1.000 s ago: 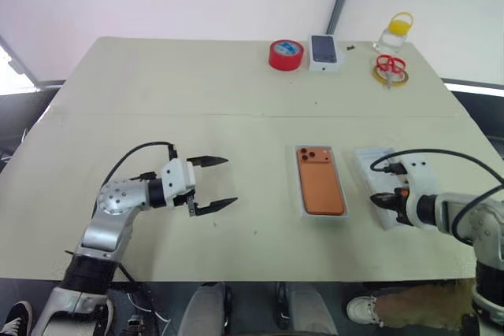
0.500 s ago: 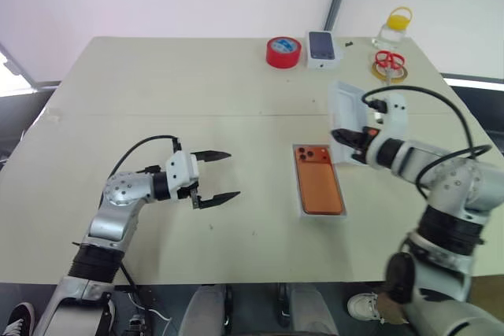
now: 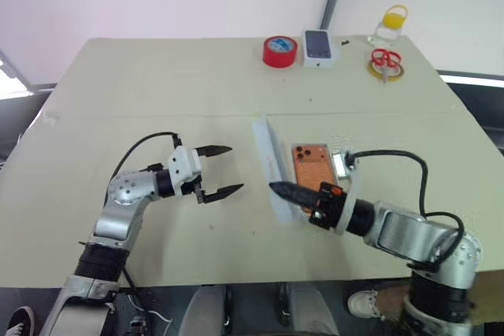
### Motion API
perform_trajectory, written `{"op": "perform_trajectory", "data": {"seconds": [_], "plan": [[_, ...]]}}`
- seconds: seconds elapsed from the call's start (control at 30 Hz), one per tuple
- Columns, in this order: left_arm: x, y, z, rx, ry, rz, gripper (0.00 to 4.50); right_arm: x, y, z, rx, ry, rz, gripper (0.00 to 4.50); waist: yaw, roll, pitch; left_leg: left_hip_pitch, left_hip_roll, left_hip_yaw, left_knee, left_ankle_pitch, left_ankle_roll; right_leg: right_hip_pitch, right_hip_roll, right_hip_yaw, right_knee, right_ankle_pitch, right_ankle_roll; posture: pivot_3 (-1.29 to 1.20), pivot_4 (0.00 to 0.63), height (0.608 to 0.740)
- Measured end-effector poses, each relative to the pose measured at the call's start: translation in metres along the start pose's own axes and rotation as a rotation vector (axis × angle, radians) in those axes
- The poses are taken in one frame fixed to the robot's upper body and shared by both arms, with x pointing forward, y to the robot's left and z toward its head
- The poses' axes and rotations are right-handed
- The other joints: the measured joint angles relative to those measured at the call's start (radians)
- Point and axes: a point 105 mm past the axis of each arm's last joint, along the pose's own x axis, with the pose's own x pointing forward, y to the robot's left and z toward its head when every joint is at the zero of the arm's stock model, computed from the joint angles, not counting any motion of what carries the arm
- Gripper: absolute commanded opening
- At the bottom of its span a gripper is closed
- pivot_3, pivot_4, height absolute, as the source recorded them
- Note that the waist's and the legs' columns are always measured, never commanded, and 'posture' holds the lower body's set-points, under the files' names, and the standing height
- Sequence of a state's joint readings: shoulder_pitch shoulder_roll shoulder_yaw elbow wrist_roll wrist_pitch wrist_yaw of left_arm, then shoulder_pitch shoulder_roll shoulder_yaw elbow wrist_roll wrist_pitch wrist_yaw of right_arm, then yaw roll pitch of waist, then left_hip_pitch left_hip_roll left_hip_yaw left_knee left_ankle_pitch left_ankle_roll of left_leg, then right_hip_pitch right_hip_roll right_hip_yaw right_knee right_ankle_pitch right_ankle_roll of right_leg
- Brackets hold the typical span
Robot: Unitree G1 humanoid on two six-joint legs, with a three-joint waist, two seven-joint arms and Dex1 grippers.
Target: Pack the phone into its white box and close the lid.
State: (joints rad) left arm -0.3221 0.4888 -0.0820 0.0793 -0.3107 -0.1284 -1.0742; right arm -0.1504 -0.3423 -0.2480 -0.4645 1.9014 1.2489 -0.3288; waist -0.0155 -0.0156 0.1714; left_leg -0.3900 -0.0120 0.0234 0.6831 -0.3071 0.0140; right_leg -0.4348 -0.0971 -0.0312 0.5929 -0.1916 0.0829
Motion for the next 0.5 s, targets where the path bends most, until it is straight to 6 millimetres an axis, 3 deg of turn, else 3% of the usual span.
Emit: {"op": "perform_trajectory", "data": {"seconds": [0.03, 0.07, 0.13, 0.37, 0.5], "plan": [[0.002, -0.001, 0.002, -0.008, -0.010, -0.002, 4.50, 0.001, -0.001, 0.000, 0.024, -0.004, -0.010, 0.03, -0.003, 0.000, 0.000, 0.000, 0.002, 0.000, 0.000, 0.000, 0.000, 0.000, 0.002, 0.000, 0.000, 0.000, 0.000, 0.00, 0.150, 0.740], [0.002, -0.001, 0.003, -0.012, -0.015, -0.004, 4.09, 0.003, -0.003, 0.000, 0.039, -0.007, -0.022, 0.00, -0.002, 0.000, 0.000, 0.001, 0.003, 0.000, 0.000, 0.000, 0.000, 0.000, 0.004, 0.000, 0.000, 0.000, 0.001, 0.00, 0.150, 0.740], [0.002, -0.002, 0.003, -0.027, -0.016, -0.004, 3.68, 0.005, -0.006, 0.002, 0.070, -0.018, -0.034, 0.00, 0.001, 0.000, 0.000, 0.000, 0.005, 0.000, 0.000, 0.000, 0.000, 0.000, 0.006, 0.000, 0.000, 0.001, 0.002, 0.00, 0.150, 0.740], [0.009, -0.007, 0.002, -0.076, -0.034, 0.005, 0.24, 0.017, -0.022, 0.010, 0.153, -0.028, -0.082, 0.00, 0.007, 0.000, 0.000, 0.000, 0.006, 0.000, 0.001, 0.000, 0.000, 0.000, 0.007, 0.001, 0.000, 0.000, 0.000, 0.00, 0.150, 0.740], [0.024, -0.013, -0.006, -0.075, -0.017, 0.032, 0.08, 0.017, -0.030, 0.019, 0.194, -0.044, -0.098, 0.00, 0.012, 0.000, 0.000, 0.000, 0.006, 0.000, 0.001, 0.000, 0.000, 0.000, 0.007, 0.001, 0.000, 0.000, 0.000, 0.00, 0.150, 0.740]]}}
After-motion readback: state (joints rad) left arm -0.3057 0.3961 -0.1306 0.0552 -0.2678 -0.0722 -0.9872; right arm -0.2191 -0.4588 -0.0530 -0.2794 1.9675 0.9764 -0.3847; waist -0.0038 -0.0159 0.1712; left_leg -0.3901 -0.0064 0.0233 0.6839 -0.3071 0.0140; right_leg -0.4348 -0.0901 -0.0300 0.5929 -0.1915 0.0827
